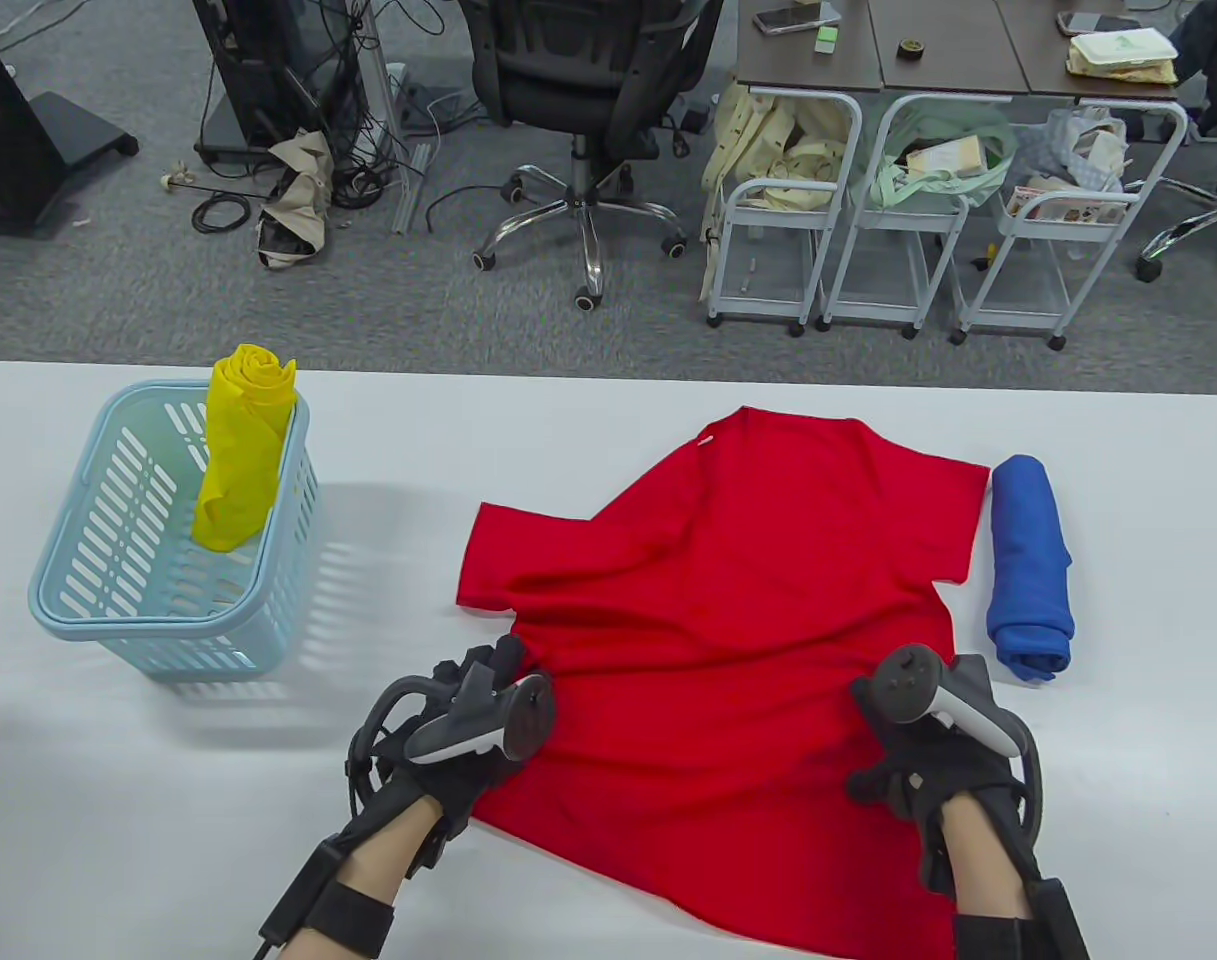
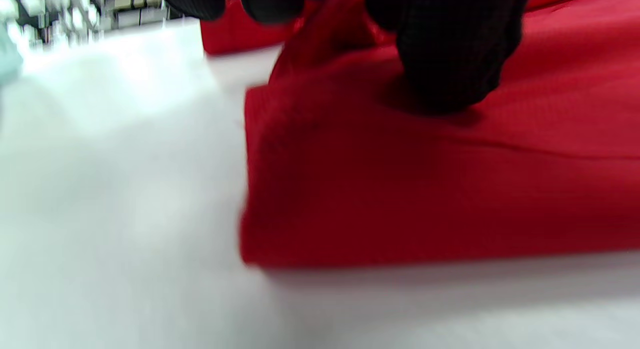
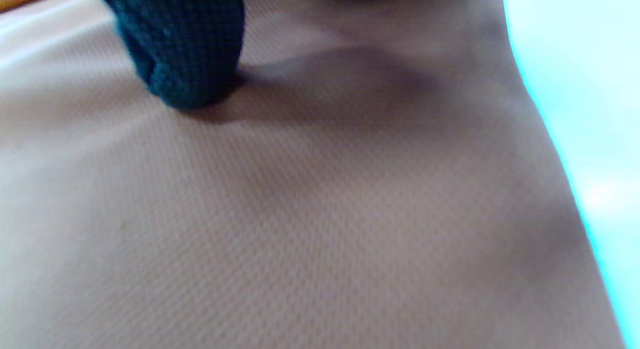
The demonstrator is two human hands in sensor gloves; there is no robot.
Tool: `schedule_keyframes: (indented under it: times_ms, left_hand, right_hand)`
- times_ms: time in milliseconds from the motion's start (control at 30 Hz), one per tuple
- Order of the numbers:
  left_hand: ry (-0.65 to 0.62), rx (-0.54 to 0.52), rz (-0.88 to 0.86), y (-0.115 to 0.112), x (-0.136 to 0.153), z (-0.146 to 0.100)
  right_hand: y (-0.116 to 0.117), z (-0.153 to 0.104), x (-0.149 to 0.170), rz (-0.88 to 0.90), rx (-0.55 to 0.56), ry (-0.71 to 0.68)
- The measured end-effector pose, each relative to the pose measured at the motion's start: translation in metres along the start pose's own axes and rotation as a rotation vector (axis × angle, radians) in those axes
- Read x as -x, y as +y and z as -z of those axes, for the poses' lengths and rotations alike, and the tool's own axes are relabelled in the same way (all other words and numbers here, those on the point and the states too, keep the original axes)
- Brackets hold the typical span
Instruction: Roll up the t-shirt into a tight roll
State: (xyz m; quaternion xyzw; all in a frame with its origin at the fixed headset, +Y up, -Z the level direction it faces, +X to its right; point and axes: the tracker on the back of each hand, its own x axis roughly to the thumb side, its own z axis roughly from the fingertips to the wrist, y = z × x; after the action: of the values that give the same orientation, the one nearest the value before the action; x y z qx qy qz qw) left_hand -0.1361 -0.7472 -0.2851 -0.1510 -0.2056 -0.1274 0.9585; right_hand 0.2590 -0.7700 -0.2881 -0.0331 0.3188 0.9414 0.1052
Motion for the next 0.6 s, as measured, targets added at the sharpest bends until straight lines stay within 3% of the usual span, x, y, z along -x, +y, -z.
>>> schedule_keyframes:
  times_ms: [67, 133, 167, 300, 400, 600]
  left_hand:
    - [-0.068, 0.032, -0.046, -0.001, -0.005, 0.003]
    - [-0.126, 0.126, -0.31, -0.008, -0.005, 0.008]
    - [-0.134, 0.158, -0.351, -0.008, -0.002, 0.009]
    - [-0.092, 0.24, -0.127, -0.009, 0.0, 0.005]
    - [-0.147, 0.412, -0.135, -0.018, -0.005, 0.005]
    - [-0.149, 0.412, -0.082, -0.016, -0.011, 0.003]
  right_hand:
    - [0.0, 0.0, 0.001, 0.006, 0.0, 0.0]
    - [0.0, 0.0, 0.002, 0.017, 0.004, 0.002]
    - [-0.001, 0.0, 0.002, 0.019, 0.007, 0.005]
    - [-0.001, 0.001, 0.003, 0.03, 0.009, 0.009]
    - [-0.001, 0.001, 0.004, 0.03, 0.014, 0.022]
    - [-0.003, 0.002, 0.008, 0.064, 0.029, 0.026]
